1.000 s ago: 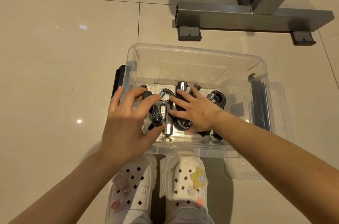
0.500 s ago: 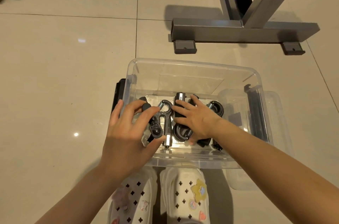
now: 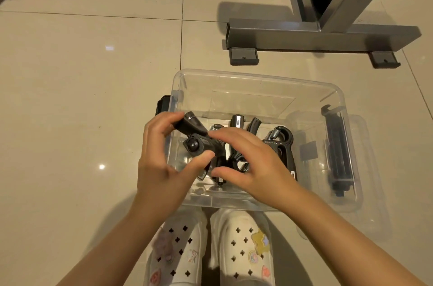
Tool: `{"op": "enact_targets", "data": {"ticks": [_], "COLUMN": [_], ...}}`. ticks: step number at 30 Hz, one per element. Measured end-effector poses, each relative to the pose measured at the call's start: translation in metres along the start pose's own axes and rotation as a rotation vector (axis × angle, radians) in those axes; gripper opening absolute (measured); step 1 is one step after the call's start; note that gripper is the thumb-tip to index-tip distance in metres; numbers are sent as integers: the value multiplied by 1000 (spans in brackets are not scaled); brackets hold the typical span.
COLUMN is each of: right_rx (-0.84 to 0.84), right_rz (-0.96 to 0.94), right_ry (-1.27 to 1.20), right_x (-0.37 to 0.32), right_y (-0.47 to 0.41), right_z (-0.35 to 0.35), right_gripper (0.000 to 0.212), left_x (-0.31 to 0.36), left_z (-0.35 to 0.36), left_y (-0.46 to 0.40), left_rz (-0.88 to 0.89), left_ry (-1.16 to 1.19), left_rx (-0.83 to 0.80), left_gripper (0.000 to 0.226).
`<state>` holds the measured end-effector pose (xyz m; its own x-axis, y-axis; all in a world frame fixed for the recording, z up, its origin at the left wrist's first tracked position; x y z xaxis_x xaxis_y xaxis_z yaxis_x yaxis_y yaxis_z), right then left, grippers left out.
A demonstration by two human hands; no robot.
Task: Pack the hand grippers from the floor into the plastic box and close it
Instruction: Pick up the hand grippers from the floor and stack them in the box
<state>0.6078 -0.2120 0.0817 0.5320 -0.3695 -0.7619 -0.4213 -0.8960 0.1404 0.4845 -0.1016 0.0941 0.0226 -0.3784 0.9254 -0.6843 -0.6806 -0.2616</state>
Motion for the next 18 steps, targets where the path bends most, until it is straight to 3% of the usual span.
{"op": "enact_targets", "data": {"ticks": [9,13,18], "right_rx": [-82,-181,-167], "right_rz": [64,175,369], "right_ry": [0,-138,-375], "right_x": [7,16,31], "right_y": [-10,-8,-1], "right_z": [-14,-19,-31], "right_gripper": [78,87,73], "left_x": [12,17,18], "left_z": [5,11,11], "left_y": [-1,1,2], "left_rz": [48,15,60], "left_ry": [50,113,-109], "left_rx": [-226,-334,-382], "left_gripper": [70,79,82]}}
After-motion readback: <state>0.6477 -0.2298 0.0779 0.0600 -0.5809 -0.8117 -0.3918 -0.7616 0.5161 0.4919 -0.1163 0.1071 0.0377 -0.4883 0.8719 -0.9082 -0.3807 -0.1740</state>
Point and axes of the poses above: each hand's wrist, its own y-axis away from the middle knuckle, its own z-axis out of the palm, x = y × z, the point moved 4 cm from there along -y, towards the middle knuckle, and after that the axes turned 7 degrees about z, right-handed, at the moved point
